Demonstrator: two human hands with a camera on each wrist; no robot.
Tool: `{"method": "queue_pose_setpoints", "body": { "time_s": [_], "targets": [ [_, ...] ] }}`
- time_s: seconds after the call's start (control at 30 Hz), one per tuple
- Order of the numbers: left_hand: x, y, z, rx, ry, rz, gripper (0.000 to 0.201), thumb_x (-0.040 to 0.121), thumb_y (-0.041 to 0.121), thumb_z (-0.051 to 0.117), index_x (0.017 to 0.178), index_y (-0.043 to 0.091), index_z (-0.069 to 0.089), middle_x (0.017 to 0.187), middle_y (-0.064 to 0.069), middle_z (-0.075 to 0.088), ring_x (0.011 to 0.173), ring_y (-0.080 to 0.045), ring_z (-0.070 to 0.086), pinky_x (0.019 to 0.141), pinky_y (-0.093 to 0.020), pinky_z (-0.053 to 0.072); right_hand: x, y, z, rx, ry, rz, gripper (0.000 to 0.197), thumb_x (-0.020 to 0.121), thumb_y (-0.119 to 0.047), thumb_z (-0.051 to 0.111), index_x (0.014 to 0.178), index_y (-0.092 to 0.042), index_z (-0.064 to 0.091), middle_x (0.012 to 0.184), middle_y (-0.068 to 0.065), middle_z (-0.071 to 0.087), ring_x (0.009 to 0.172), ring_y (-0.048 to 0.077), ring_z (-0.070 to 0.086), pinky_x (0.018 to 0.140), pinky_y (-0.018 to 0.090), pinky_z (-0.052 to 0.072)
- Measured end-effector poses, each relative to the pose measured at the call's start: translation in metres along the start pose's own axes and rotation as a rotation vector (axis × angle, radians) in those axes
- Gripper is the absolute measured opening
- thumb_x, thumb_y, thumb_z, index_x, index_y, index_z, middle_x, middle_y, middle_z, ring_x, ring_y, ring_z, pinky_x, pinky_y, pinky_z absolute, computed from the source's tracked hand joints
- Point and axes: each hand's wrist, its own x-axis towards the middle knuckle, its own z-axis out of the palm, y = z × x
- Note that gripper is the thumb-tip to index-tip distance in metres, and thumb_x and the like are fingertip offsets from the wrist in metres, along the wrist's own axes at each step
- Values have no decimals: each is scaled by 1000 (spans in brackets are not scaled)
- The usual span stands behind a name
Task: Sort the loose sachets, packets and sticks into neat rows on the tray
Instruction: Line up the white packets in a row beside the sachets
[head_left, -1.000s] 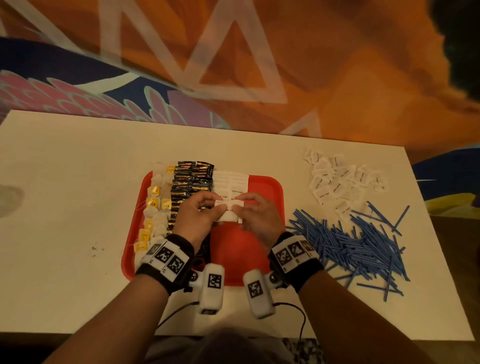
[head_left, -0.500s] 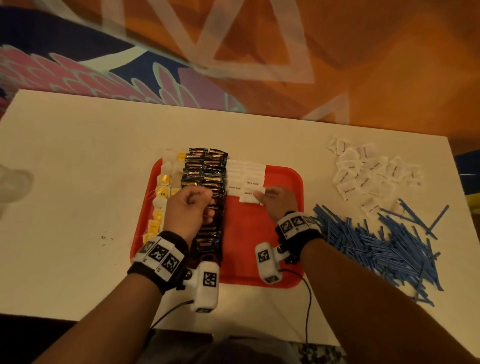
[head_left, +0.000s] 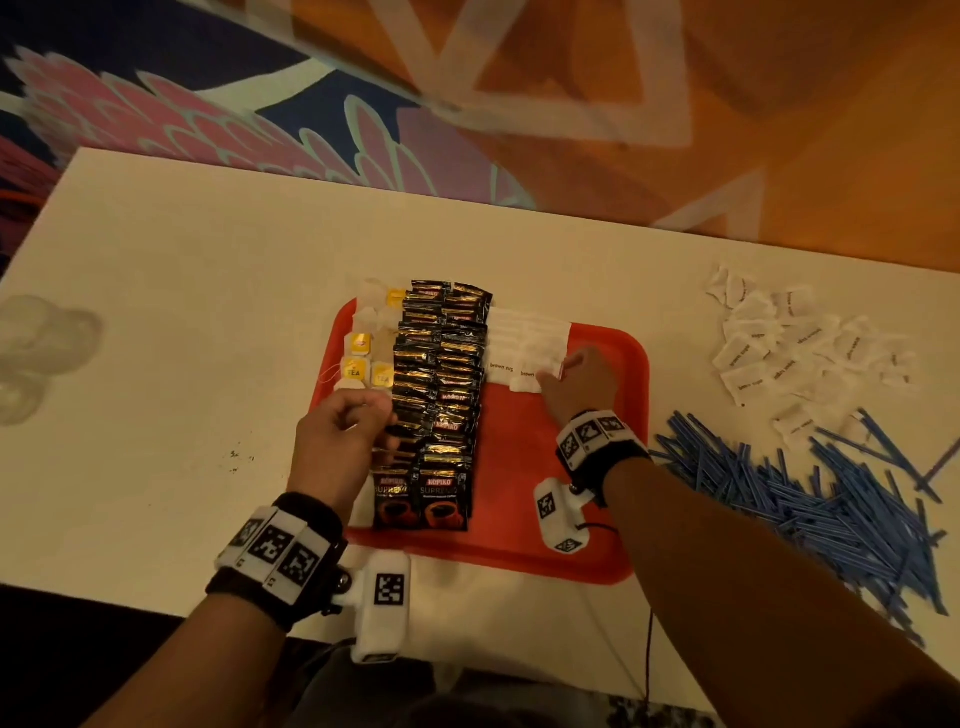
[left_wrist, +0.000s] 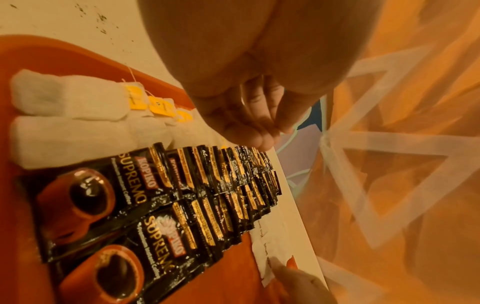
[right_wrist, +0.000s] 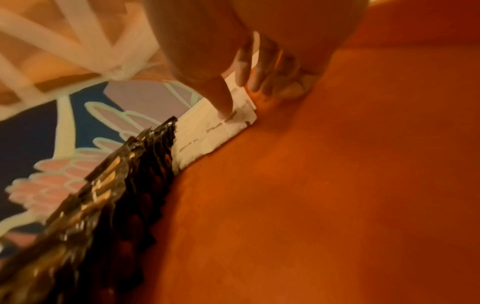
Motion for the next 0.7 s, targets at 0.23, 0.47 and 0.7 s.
{"method": "queue_pose_setpoints", "body": {
  "time_s": [0.23,0.47,0.7],
  "targets": [
    [-3,0,-11,41,-17,15,4,95,10,61,95,8,65,82,-7,68,60,-15,61,53,-26,52,-5,2,21,-332,-104,-428,20,90,-8,59,106,-18,65,103,1,52,110,23,47,88,24,32],
    [-4,1,-27,100,-46,46,6,95,8,60,93,9,66,82,-6,68,58,-11,62,56,-30,50,-25,3,8,-336,-39,-352,31,90,-24,64,121,-29,62,117,-1,51,115,22,45,103,43,41],
    [-10,15,9,206,-242,88,8,97,13,61,94,17,67,89,-4,70,65,-13,64,60,-29,52,-72,19,-40,-211,-21,-214,36,95,-25,57,131,-22,53,134,2,52,126,23,46,107,37,38]
  ]
}}
